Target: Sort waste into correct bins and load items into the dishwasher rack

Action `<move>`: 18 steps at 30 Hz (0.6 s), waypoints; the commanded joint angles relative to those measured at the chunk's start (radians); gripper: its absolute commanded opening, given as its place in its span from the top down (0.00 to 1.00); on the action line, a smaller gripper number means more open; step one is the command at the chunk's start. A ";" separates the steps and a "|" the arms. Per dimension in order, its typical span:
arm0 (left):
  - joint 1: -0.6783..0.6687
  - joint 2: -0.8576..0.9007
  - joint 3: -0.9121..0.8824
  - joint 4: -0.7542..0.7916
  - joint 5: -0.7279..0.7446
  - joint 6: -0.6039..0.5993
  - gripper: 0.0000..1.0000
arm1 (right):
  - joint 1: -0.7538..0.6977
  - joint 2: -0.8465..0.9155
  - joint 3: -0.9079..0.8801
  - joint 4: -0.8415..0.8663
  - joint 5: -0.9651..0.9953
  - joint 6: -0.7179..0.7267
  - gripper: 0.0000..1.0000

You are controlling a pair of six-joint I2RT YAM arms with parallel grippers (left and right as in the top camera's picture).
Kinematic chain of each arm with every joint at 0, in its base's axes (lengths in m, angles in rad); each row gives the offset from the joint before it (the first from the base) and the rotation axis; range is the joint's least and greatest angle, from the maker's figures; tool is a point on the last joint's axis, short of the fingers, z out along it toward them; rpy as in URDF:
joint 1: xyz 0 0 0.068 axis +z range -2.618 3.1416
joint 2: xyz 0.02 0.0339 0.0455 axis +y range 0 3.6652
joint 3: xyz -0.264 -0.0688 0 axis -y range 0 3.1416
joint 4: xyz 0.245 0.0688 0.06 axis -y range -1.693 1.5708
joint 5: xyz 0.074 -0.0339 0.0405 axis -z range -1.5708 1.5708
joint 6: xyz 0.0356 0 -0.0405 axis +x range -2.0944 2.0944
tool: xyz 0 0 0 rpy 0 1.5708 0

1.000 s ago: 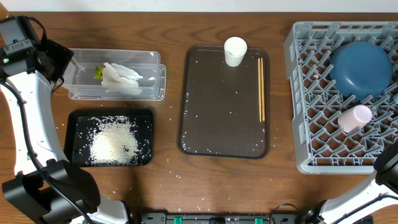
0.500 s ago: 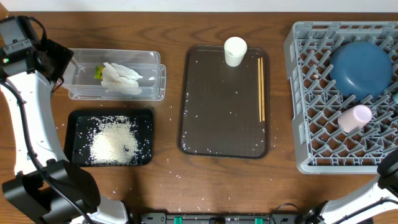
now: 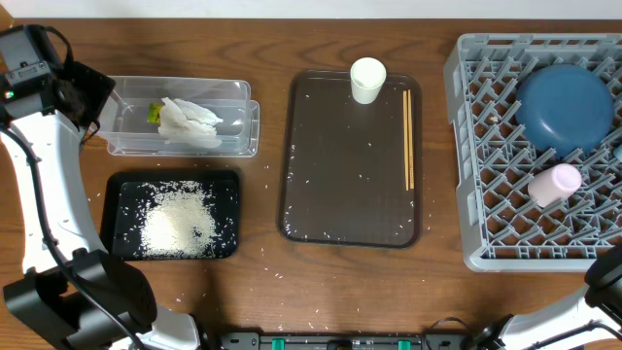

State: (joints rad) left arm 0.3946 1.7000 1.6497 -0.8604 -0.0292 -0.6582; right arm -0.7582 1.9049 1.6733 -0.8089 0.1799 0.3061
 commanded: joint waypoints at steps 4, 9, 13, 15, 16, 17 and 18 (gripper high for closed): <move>0.002 -0.007 0.005 -0.003 -0.002 -0.009 0.09 | -0.007 -0.005 0.000 0.119 -0.163 0.012 0.89; 0.002 -0.007 0.005 -0.003 -0.002 -0.009 0.09 | 0.003 -0.003 -0.005 0.236 -0.181 0.037 0.99; 0.002 -0.007 0.005 -0.003 -0.002 -0.009 0.09 | 0.014 0.005 -0.029 0.333 -0.181 0.034 0.99; 0.002 -0.007 0.005 -0.003 -0.002 -0.009 0.09 | 0.019 0.017 -0.047 0.360 -0.181 0.034 0.99; 0.002 -0.007 0.005 -0.003 -0.002 -0.009 0.09 | 0.021 0.025 -0.053 0.365 -0.181 0.034 0.99; 0.002 -0.007 0.005 -0.002 -0.002 -0.009 0.09 | 0.024 0.036 -0.057 0.365 -0.181 0.034 0.98; 0.002 -0.007 0.005 -0.002 -0.002 -0.009 0.09 | 0.026 0.054 -0.061 0.364 -0.181 0.029 0.99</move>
State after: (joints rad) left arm 0.3946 1.7000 1.6497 -0.8604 -0.0292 -0.6582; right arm -0.7479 1.9144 1.6375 -0.4465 0.0097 0.3302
